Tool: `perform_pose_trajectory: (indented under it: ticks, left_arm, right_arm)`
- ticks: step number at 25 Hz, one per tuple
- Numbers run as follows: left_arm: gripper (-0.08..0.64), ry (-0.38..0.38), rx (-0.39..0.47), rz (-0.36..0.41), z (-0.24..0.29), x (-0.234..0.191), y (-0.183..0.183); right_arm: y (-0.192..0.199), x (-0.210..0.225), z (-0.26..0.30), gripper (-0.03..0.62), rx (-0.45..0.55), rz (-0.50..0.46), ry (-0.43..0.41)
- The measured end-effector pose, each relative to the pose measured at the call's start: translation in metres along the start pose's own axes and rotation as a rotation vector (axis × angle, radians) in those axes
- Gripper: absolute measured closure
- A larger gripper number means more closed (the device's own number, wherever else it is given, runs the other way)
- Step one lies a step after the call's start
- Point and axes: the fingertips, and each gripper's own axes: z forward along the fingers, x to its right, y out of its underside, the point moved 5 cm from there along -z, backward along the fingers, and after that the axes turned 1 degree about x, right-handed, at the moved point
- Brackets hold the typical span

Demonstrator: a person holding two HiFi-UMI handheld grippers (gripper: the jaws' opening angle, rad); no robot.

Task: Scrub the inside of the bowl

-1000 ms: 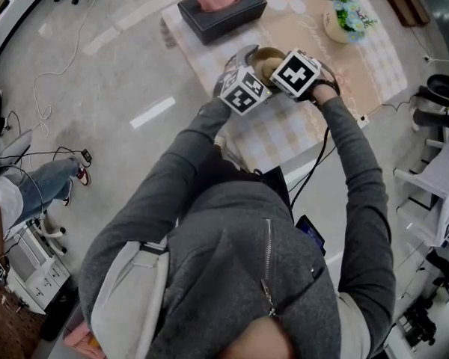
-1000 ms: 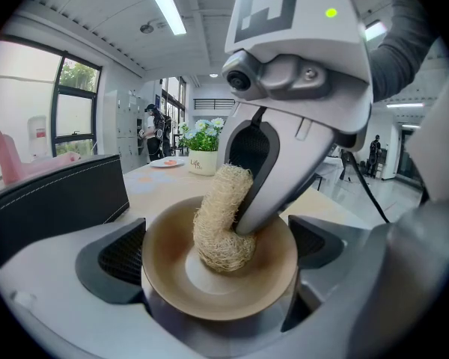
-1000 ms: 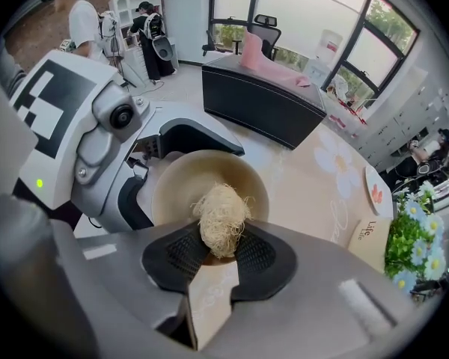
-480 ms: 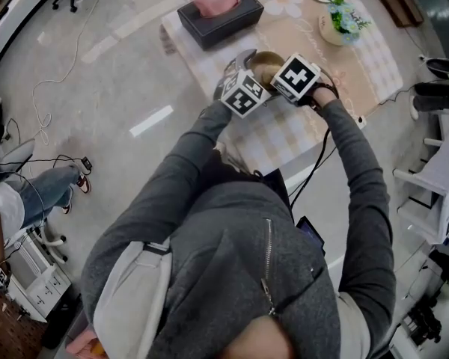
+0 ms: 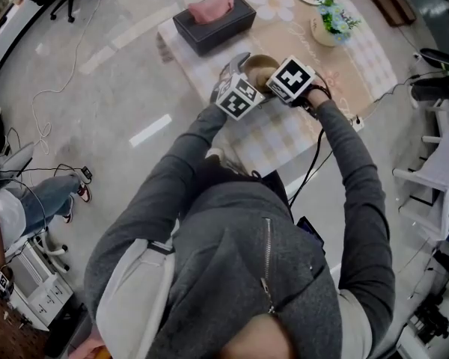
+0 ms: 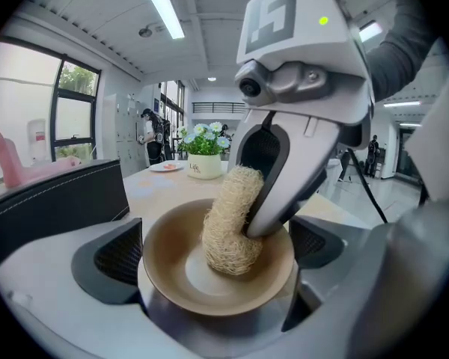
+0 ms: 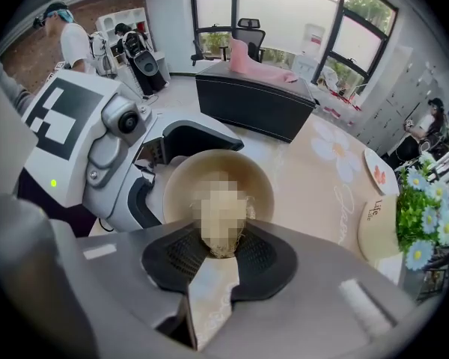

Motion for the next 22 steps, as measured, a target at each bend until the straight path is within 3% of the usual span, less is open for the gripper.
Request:
perform_pose_trajectory:
  ticks: [6,11,14,16,20,22]
  left_arm:
    - [-0.038,0.002,0.035,0.018,-0.019,0.006,0.0]
    - [-0.035,0.059,0.042,-0.067,-0.054,0.016,-0.007]
    - [-0.021,0.089,0.06,-0.116,-0.074,0.017,-0.015]
    - [0.028,0.096,0.089,-0.145,-0.088,0.015,-0.023]
    - [0.129,0.125,0.141,-0.117,-0.112,0.018,-0.045]
    - [0.22,0.13,0.185,-0.099,-0.124,0.02,-0.057]
  right_arm:
    - [0.0,0.003,-0.004,0.503,0.046,0.04,0.001]
    - [-0.005,0.007,-0.036,0.5,0.231,0.187,0.01]
    - [-0.007,0.005,-0.07,0.499,0.379,0.273,0.031]
    - [-0.005,0.005,-0.093,0.499,0.49,0.352,0.056]
    - [0.011,0.001,-0.138,0.497,0.79,0.63,0.104]
    - [0.023,-0.008,-0.156,0.494,0.953,0.768,0.133]
